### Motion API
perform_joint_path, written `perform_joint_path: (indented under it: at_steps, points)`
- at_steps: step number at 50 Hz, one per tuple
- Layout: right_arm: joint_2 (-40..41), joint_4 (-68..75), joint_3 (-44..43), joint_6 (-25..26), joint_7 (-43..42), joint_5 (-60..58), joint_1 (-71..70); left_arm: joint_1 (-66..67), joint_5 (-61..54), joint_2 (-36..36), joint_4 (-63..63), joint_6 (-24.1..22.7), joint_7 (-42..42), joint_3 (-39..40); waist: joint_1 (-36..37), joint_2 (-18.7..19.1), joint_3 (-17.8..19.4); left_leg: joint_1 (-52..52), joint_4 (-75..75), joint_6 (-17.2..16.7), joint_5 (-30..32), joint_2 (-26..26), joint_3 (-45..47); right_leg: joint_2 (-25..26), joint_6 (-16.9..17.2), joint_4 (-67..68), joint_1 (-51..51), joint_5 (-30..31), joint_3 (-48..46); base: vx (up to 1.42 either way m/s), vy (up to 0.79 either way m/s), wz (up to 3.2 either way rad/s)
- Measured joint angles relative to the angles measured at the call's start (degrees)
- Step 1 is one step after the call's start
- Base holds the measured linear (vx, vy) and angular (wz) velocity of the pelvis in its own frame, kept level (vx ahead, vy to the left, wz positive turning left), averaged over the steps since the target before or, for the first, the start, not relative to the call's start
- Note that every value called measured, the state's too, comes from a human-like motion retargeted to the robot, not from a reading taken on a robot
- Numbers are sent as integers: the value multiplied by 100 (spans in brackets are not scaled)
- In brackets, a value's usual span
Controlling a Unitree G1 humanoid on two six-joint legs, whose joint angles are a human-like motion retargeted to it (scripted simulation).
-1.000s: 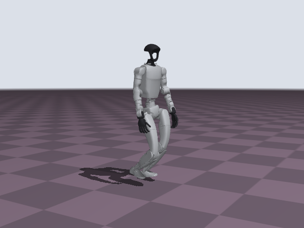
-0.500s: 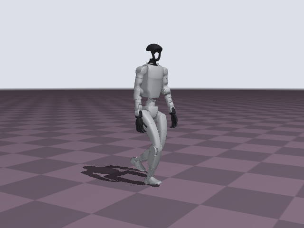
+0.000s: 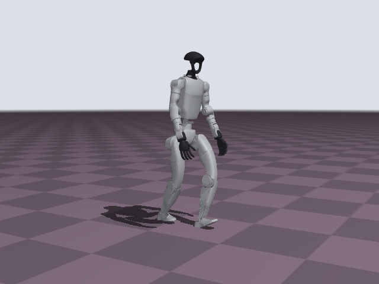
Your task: Walk
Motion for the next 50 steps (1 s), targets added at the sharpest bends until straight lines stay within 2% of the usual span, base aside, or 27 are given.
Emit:
perform_joint_path:
  at_steps: [5,7,8,10,12,13,15,17,18,20,22,25,30,33,35,37,40,43,45,50]
  points:
    - [165,203,23,38,97,-70,421,178,-5,-17,358,106,-41,46,-28,-216,-58,141,682,154,250,-47,107,-205,67,877,222,-282,21,54,0,-23]
    - [219,350,0,92,179,-113,659,258,-66,-53,503,168,-97,73,-63,-409,-97,234,1095,308,211,-222,163,-496,263,1715,164,-251,14,56,-1,-6]
    - [233,424,-16,120,235,-133,782,286,-110,-73,571,193,-138,83,-90,-555,-121,323,1193,403,151,-389,231,-737,423,2245,102,-112,-3,56,1,14]
    - [276,541,-61,178,431,-158,1031,291,-233,-44,736,224,-298,55,-251,-1397,-178,953,149,702,522,-1467,559,-1992,978,3681,-305,674,119,52,4,40]
    - [286,590,-81,235,565,-129,1196,280,-251,-49,733,253,-377,13,-420,-1700,-175,1359,-265,875,611,-1944,546,-2562,1201,4745,-714,1510,296,48,1,39]
    - [293,605,-90,246,585,-120,1270,280,-232,-60,707,256,-376,-29,-509,-1755,-151,1450,-153,922,524,-2038,525,-2749,1196,5196,-872,1730,333,50,0,23]
    - [238,571,-128,263,633,-82,1285,127,-162,-26,624,299,-349,-89,-642,-1778,-95,2054,-833,998,652,-2283,320,-3041,1051,5838,-1426,1905,515,52,1,8]
    - [228,524,-145,233,574,-49,1357,53,-90,-20,531,299,-262,-181,-806,-1783,-13,2323,-691,1007,477,-2357,222,-3300,828,6161,-1820,1487,564,55,0,5]
    - [189,462,-162,222,539,-13,1321,-72,-52,2,462,328,-202,-188,-847,-1640,43,2630,-933,1005,439,-2284,76,-3233,701,6127,-2073,1315,543,58,-1,-3]
    - [181,385,-185,185,464,22,1382,-143,1,-1,340,303,-114,-250,-978,-1648,134,2874,-706,997,226,-2309,-3,-3396,565,5968,-2492,874,566,58,-4,1]
    - [132,229,-220,182,396,66,1305,-356,48,53,149,287,-18,-236,-1011,-1272,238,3231,-716,986,-97,-1943,-203,-3009,470,5279,-2834,661,302,66,-5,-13]
    - [121,139,-274,187,340,102,1255,-515,104,81,-84,169,47,-283,-1025,-975,304,3504,-462,947,-479,-1581,-341,-2568,592,3946,-3229,549,74,65,-9,-11]
    - [131,155,-372,177,327,139,1130,-628,219,105,-276,-19,-49,-370,-889,-624,-18,3546,-506,746,-632,-1150,-526,-1676,950,1498,-3625,873,52,65,-12,-12]
    - [144,203,-412,152,294,172,1136,-467,218,25,-246,-41,-100,-339,-809,-502,-83,3573,254,578,-773,-894,-622,-1458,867,1764,-3605,1120,65,61,-14,8]
    - [108,275,-424,130,267,190,1114,-307,196,-48,-161,-39,-172,-276,-749,-106,-59,3529,1199,320,-810,-317,-686,-1016,670,1803,-3270,1330,-185,59,-15,4]
    - [107,296,-406,125,240,171,1102,-119,195,-76,-43,1,-216,-258,-645,142,-72,3368,2209,-49,-326,75,-789,-656,448,2102,-3155,1280,-288,54,-14,-13]
    - [-1,312,-335,126,233,114,985,118,236,-135,118,72,-368,-257,-455,781,-60,2750,3935,-574,799,1058,-1005,180,23,1663,-2616,1310,-600,47,-14,-14]
    - [-131,262,-294,115,159,39,813,256,292,-143,171,141,-436,-270,-268,934,1,2031,5089,-437,1326,1625,-1015,496,-181,1393,-2184,1201,-599,47,-13,-5]
    - [-181,222,-244,94,71,-12,757,388,319,-162,194,160,-415,-265,-124,966,57,1633,5610,-176,1084,1929,-936,599,-238,1568,-2020,990,-573,48,-12,-11]
    - [-301,60,-225,58,-107,-61,364,458,238,-96,162,148,-316,-91,45,627,254,644,5230,332,220,1684,-586,457,-163,1133,-1139,637,-315,51,-8,-4]
